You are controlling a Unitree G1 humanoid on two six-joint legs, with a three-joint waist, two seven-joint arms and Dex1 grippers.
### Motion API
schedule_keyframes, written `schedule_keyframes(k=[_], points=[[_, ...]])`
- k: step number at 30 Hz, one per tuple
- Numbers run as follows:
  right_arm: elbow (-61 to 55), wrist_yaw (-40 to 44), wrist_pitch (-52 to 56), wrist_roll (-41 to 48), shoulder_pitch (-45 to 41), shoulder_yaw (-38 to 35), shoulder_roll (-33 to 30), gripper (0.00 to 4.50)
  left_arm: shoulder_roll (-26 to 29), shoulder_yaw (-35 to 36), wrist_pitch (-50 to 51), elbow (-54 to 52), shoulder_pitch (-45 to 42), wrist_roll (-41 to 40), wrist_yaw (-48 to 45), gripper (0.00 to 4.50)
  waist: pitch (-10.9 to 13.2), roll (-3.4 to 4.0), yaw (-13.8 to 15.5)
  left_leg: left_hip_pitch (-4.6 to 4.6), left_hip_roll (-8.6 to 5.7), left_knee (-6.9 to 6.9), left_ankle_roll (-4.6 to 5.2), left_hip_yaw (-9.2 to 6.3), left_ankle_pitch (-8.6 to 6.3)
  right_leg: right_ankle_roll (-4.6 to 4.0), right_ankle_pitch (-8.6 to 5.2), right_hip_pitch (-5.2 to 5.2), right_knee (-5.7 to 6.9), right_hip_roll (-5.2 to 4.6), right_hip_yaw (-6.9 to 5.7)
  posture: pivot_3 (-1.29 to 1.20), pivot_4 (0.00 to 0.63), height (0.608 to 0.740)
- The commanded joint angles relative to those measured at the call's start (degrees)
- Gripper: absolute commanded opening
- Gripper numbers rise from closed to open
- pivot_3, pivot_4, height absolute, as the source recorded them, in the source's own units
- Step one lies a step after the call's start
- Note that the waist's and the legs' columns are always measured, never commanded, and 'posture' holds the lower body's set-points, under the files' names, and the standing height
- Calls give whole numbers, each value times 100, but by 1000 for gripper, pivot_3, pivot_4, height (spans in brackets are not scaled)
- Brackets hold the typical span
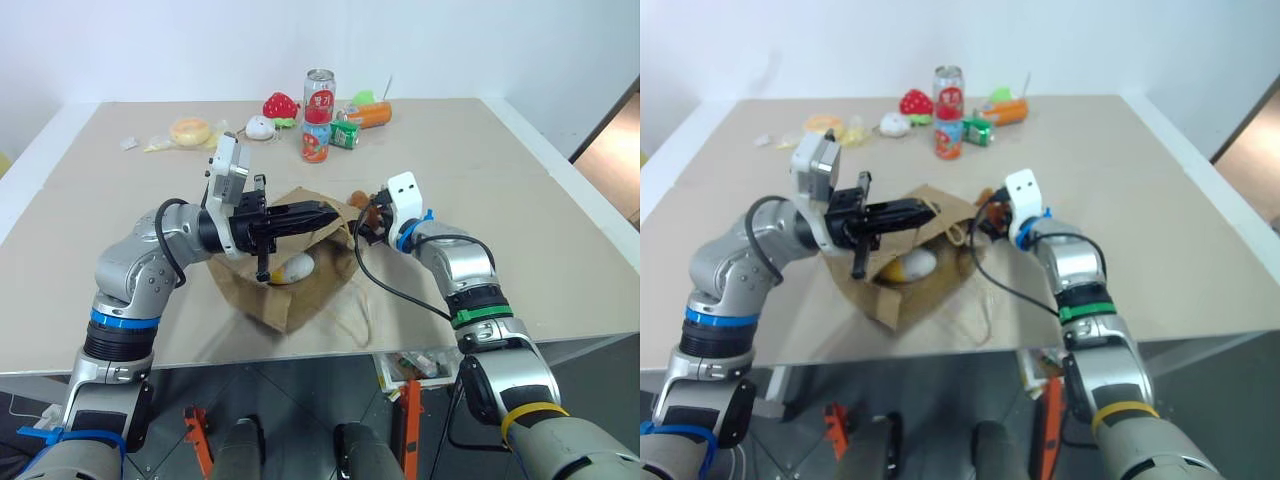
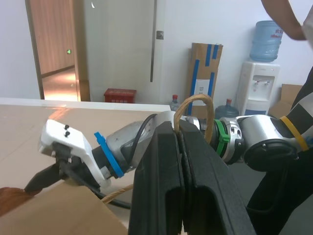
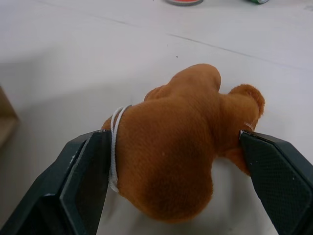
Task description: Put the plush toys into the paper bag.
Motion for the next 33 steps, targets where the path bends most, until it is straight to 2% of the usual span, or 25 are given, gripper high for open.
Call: schedule_keyframes(k=[1,2,3,4,6,8,11,19,23,29,33], points=[[261,-128,-196,-158,-152,-18,78,3330,21,108,-73,-182,-49,-27,49,0,0,0,0,0,0,0,0,0,0,0,0,0,0,0,0,0,150,740],[274,-121,-213,-167,-159,-36,81,2776,23,110,-74,-177,-52,-27,50,0,0,0,0,0,0,0,0,0,0,0,0,0,0,0,0,0,150,740],[272,-107,-230,-178,-157,-44,74,2667,26,111,-74,-172,-55,-26,50,0,0,0,0,0,0,0,0,0,0,0,0,0,0,0,0,0,150,740],[259,-83,-248,-186,-145,-47,62,2073,29,111,-76,-168,-56,-27,51,0,0,0,0,1,0,0,0,0,0,0,0,0,0,0,0,0,150,740],[141,-14,-249,-190,-75,-47,-1,1663,30,109,-79,-163,-60,-28,52,0,0,0,0,1,0,2,0,0,0,0,1,2,0,0,0,0,150,740],[26,38,-254,-211,-13,-54,-56,639,32,109,-76,-167,-61,-37,54,0,0,0,1,1,0,6,1,0,1,1,4,4,0,0,0,0,150,740],[-273,30,-163,-180,78,-178,-206,225,21,97,-85,-137,-81,-33,41,0,0,0,1,1,0,6,1,0,1,1,5,4,0,0,0,0,150,740],[-1819,178,441,693,345,-1334,-831,185,8,81,-84,-96,-113,-39,5,0,1,2,10,-3,-1,4,1,0,1,3,1,1,0,-1,1,0,150,740],[-3053,932,1067,1580,829,-1792,-1286,185,10,73,-84,-86,-124,-32,-11,0,2,3,8,-2,0,3,1,0,1,4,0,0,0,0,1,0,150,740],[-5124,2764,1786,2552,2635,-1769,-2652,185,5,70,-84,-84,-141,-23,-33,0,1,2,40,-2,-1,1,1,-2,0,6,-7,5,-2,-1,0,0,150,740],[-5751,3031,1978,2932,3089,-1774,-2916,185,25,74,-86,-75,-139,-10,-65,0,5,11,18,0,-8,8,1,1,-3,9,-10,8,-2,-8,4,0,150,740]])
